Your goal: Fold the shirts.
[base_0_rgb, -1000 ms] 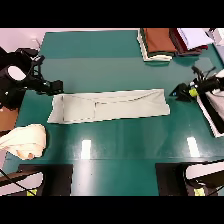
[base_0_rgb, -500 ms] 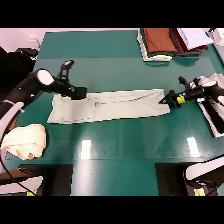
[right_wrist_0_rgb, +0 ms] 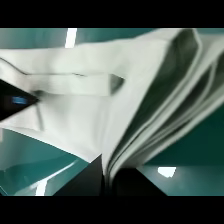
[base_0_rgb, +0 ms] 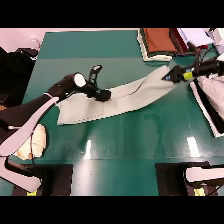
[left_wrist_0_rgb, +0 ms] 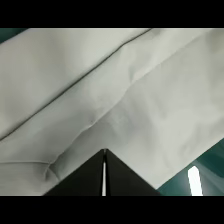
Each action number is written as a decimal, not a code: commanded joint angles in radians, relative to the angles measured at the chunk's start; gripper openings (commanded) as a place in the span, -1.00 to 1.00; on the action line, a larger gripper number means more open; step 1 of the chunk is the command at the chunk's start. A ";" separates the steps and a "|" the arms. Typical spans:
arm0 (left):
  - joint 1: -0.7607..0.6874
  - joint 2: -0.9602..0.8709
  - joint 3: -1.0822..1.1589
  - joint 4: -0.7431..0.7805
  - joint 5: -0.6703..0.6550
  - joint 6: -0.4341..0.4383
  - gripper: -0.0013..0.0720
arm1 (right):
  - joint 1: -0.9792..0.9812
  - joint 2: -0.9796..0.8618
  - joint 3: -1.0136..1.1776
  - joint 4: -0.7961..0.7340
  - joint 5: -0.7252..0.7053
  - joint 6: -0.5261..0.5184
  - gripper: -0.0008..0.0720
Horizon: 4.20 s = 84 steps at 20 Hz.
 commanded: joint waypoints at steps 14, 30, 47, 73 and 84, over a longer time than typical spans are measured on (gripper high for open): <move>-0.053 -0.164 0.178 -0.095 0.022 0.000 -0.90 | 0.429 0.000 0.374 0.003 -0.040 0.134 -0.93; 0.571 0.505 0.191 0.283 -0.217 -0.041 -0.90 | 0.951 -0.419 0.579 0.143 -0.392 -0.056 -0.20; 0.255 0.425 0.173 0.262 -0.189 -0.007 -0.90 | 0.420 -0.260 -0.154 0.091 -0.313 0.082 0.66; 0.048 0.423 0.168 0.147 -0.148 0.006 -0.90 | -0.246 -0.068 0.237 -0.188 -0.124 0.090 -0.93; 0.048 0.423 0.168 0.142 -0.145 -0.042 -0.90 | -0.485 -0.070 0.265 -0.153 -0.363 0.004 -0.93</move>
